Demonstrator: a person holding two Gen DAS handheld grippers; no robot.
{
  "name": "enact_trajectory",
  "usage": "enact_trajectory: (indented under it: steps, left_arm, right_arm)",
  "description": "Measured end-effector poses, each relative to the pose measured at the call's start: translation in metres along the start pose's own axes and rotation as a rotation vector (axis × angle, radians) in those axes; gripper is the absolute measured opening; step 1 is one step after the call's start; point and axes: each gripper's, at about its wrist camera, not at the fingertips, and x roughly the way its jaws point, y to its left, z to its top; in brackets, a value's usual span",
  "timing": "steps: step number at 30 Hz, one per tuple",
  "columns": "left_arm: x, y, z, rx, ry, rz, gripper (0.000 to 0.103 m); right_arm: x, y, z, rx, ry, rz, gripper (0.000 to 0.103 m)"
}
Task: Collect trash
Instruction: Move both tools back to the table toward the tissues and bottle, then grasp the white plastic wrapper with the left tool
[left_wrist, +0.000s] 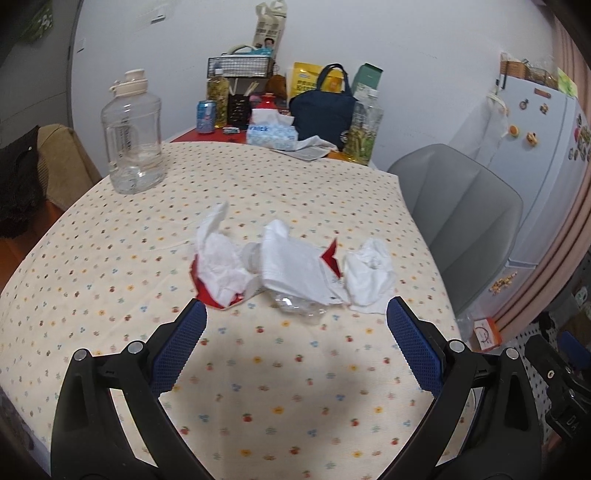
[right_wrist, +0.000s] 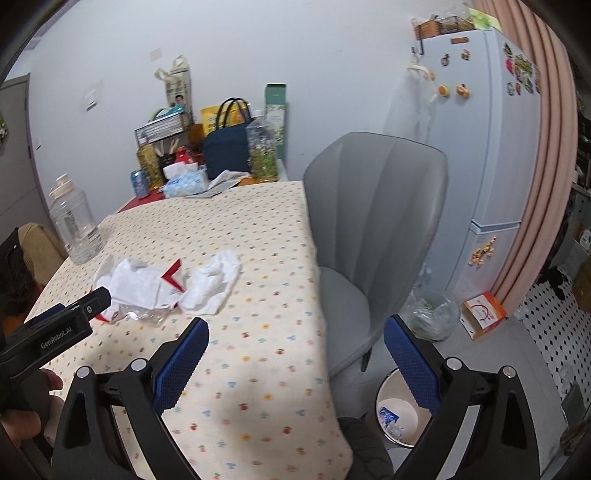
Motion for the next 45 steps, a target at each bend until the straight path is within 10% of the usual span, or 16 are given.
enact_trajectory:
  steps: [12, 30, 35, 39, 45]
  left_arm:
    - [0.021, 0.046, 0.001, -0.091, 0.025, 0.035, 0.093]
    - [0.054, 0.019, 0.015, -0.065, 0.048, 0.044, 0.070]
    - [0.061, 0.015, 0.021, -0.054, 0.057, 0.044, 0.048]
    - [0.063, 0.018, 0.020, -0.060, 0.079, 0.034, 0.010]
    - [0.046, 0.039, 0.020, -0.097, 0.042, 0.053, 0.004]
  right_arm:
    - [0.024, 0.026, -0.001, -0.030, 0.035, 0.045, 0.090]
    - [0.043, 0.008, 0.005, -0.006, 0.057, 0.047, 0.089]
    - [0.036, 0.003, 0.007, 0.002, 0.045, 0.032, 0.089]
    - [0.032, 0.006, 0.008, -0.006, 0.040, 0.028, 0.089]
    - [0.028, 0.028, 0.008, -0.044, 0.034, 0.053, 0.089]
